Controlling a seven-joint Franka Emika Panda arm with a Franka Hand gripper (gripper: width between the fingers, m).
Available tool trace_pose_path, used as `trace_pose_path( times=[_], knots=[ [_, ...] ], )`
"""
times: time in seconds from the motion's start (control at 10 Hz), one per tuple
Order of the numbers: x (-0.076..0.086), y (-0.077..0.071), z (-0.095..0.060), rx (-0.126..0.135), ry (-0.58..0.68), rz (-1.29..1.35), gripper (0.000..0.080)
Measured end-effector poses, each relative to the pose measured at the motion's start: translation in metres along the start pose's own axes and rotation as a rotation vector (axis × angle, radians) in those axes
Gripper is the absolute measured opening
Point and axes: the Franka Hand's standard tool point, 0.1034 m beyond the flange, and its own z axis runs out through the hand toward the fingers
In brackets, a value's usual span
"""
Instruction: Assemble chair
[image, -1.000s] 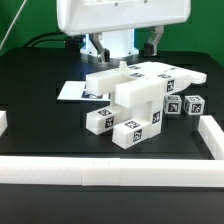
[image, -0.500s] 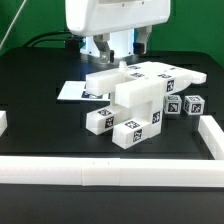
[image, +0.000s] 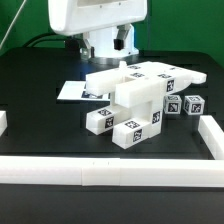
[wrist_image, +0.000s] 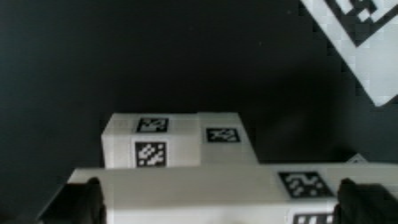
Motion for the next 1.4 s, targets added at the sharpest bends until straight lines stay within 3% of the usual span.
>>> trace_pose_path(
  times=[0.1,0.2,0.3,0.7,0.9,1.4],
  knots=[
    [-0.005,-0.004,0.007,0.0,-0.004,0.007,0.0649],
    [-0.007,-0.007,0.018,-0.022,0.002,0.014,0.0649],
    [-0.004,-0.013,0.029,-0.014,-0.014,0.013,0.0649],
    [0.015,-0.029,0.045,0.002,-0.032,0.024,0.0649],
    [0.044,-0.022,0.046,-0.009,-0.02,0.045,0.0649],
    [0.091,0.007,0.039,-0.025,0.003,0.113,0.0649]
  ],
)
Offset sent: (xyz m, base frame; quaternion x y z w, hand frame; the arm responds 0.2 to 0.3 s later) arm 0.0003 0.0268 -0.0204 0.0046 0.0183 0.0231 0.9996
